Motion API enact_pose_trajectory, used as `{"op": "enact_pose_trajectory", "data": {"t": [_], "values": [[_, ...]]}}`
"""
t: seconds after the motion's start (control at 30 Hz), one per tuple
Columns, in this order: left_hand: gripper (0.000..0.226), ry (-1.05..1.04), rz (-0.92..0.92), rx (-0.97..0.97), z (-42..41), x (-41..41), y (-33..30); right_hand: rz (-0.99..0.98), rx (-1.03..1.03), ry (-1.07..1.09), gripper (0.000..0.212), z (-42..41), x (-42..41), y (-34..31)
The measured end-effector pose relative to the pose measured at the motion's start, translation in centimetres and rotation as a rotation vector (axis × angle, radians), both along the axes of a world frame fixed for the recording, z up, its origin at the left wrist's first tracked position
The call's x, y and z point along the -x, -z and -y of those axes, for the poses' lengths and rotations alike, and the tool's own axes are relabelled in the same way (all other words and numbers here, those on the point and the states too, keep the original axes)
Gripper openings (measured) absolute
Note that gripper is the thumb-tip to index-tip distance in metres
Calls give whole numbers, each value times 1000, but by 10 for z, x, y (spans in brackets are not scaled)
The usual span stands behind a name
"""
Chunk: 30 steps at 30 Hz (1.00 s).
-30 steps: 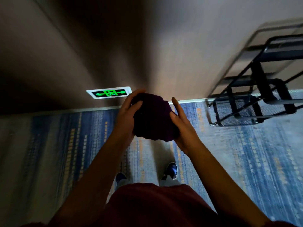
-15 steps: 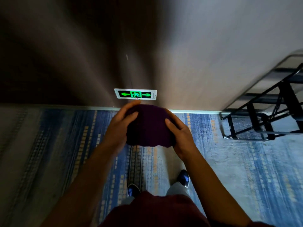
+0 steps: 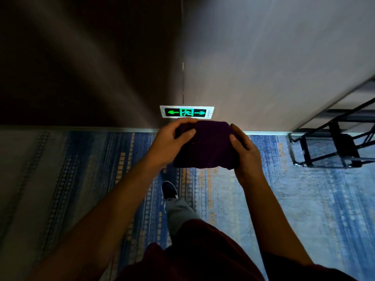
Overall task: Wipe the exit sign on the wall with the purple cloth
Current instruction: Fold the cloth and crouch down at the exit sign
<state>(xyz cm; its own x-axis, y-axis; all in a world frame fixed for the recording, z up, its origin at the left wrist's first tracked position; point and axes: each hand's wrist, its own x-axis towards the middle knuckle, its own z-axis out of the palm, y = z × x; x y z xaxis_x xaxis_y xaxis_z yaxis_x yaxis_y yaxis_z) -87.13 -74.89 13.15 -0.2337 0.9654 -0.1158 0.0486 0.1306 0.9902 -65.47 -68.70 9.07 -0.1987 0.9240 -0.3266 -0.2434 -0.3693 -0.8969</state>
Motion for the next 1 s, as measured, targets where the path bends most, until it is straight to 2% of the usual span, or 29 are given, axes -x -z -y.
{"op": "enact_pose_trajectory", "data": {"t": [0.13, 0.37, 0.5, 0.6, 0.67, 0.73, 0.8, 0.9, 1.0], "values": [[37, 86, 8, -26, -31, 36, 10, -12, -27, 43, 44, -24, 32, 11], [40, 105, -43, 6, -72, 130, 15, 87, -65, 30, 34, -62, 120, 11], [39, 146, 23, 88, -91, 171, 22, 120, -84, -4, 31, -76, 152, -1], [54, 207, -1, 108, -107, 182, 23, 117, -92, 12, 33, -79, 166, -10], [67, 299, -50, 83, -125, 185, 16, 131, -83, 8, 36, -80, 174, -15], [70, 463, -75, 105, -144, 183, 1, 168, -88, -17, 40, -81, 182, -20], [68, 599, -85, 152, -156, 182, -6, 186, -91, 19, 38, -81, 190, -23], [59, 684, -75, 140, -164, 189, -3, 147, -71, 137, 34, -73, 199, -28], [54, 805, -30, 162, -172, 208, -1, 147, -36, 284, 38, -61, 216, -32]]}}
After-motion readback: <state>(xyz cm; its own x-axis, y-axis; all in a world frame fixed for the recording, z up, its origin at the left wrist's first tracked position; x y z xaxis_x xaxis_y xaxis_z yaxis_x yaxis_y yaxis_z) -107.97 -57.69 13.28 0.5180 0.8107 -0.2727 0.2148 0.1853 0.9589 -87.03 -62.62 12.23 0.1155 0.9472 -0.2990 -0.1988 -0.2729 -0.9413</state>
